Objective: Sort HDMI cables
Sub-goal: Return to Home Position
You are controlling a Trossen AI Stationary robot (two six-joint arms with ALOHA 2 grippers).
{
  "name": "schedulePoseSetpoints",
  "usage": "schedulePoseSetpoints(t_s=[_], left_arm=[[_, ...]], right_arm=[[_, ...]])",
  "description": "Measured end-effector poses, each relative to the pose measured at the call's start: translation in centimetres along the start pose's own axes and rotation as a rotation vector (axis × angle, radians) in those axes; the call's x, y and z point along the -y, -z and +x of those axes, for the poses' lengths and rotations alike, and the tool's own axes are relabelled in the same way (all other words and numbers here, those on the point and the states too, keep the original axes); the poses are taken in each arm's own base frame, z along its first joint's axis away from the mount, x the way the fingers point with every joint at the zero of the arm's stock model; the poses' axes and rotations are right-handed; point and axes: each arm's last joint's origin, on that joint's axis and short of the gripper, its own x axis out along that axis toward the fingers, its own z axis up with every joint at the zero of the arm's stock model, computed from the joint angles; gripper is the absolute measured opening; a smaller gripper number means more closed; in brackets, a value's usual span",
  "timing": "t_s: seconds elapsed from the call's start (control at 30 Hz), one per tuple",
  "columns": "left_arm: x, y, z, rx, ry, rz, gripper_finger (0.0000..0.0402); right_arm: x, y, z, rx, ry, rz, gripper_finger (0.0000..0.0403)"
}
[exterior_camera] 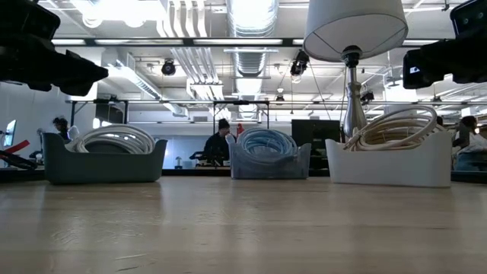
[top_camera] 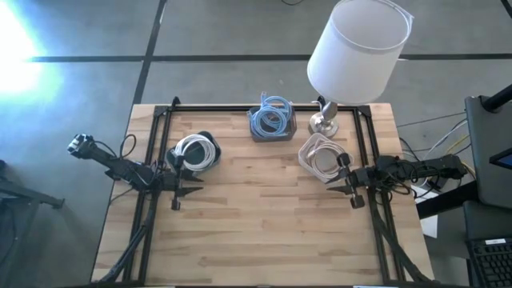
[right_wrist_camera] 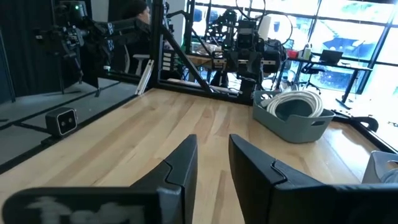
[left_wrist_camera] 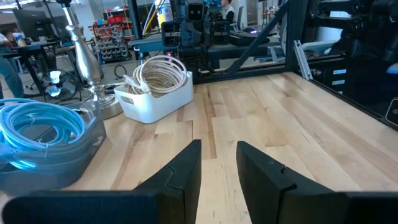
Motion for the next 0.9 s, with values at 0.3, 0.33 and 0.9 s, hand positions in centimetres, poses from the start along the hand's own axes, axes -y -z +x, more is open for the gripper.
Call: schedulePoseSetpoints(t_s=[0.3, 0.33, 0.9], left_arm=[[0.00, 0.00, 0.00, 0.000, 0.000, 0.000, 0.0106], [0.00, 0.00, 0.00, 0.000, 0.000, 0.000, 0.0106], [0.00, 0.00, 0.00, 0.000, 0.000, 0.000, 0.0106]], right_arm=[[0.00, 0.00, 0.00, 0.000, 0.000, 0.001, 0.0075], [0.00, 0.00, 0.00, 0.000, 0.000, 0.001, 0.0073], [0.00, 0.00, 0.00, 0.000, 0.000, -0.004, 0.0075]])
